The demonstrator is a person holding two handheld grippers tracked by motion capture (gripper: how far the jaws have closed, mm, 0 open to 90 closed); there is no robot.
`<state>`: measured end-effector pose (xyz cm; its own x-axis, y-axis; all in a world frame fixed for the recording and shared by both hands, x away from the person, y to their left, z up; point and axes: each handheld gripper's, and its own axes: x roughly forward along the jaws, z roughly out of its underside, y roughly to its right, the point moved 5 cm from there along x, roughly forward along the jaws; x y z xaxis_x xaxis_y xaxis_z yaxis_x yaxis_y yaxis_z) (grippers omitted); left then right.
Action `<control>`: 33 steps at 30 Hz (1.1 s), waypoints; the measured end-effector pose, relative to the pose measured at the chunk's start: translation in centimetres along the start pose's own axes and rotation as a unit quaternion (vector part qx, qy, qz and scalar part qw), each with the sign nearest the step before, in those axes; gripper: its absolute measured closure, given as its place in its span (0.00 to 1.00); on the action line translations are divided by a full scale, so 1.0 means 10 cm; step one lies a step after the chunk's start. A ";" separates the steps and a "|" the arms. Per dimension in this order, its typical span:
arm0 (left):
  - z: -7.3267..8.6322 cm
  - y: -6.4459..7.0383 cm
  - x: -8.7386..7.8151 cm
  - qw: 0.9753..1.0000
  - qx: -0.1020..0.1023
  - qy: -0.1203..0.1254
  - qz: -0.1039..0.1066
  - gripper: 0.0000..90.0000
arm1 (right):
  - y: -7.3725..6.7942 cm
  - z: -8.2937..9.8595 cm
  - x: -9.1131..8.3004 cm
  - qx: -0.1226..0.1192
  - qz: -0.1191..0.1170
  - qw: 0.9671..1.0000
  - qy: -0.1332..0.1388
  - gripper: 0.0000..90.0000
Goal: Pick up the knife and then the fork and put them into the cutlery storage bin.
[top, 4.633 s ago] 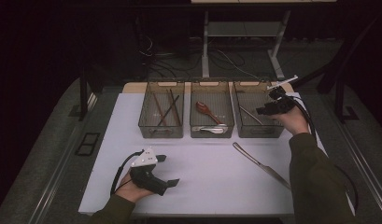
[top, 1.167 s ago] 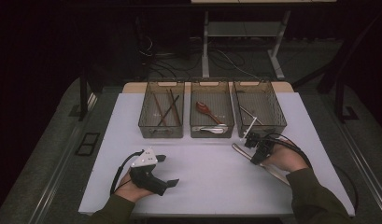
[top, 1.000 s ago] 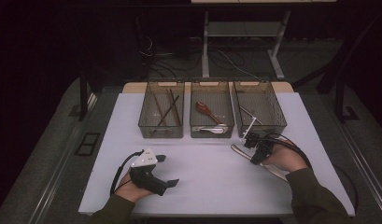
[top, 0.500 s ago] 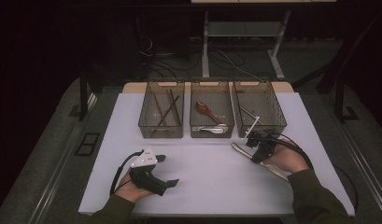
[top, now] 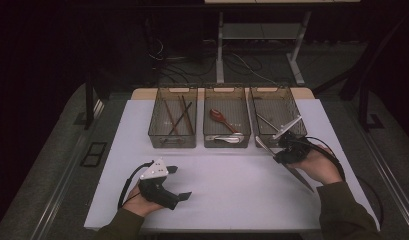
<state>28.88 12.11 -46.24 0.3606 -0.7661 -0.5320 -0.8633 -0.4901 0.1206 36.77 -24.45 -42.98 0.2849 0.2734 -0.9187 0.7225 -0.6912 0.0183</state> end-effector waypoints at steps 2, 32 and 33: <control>0.00 0.00 0.00 1.000 0.001 -0.001 0.000 0.00 | 0.02 0.01 -0.05 0.007 -0.009 1.000 0.018 0.88; -0.01 -0.02 -0.01 1.000 -0.001 0.006 -0.002 0.00 | 0.32 0.13 -0.43 0.097 -0.014 0.967 0.236 0.88; 0.00 -0.02 -0.01 1.000 -0.002 0.005 -0.002 0.00 | 0.32 0.13 -0.45 0.097 -0.010 0.966 0.241 0.88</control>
<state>29.04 12.29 -46.18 0.3675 -0.7689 -0.5232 -0.8608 -0.4942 0.1217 37.04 -28.75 -39.33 0.5650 0.5360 -0.6273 0.6136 -0.7812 -0.1149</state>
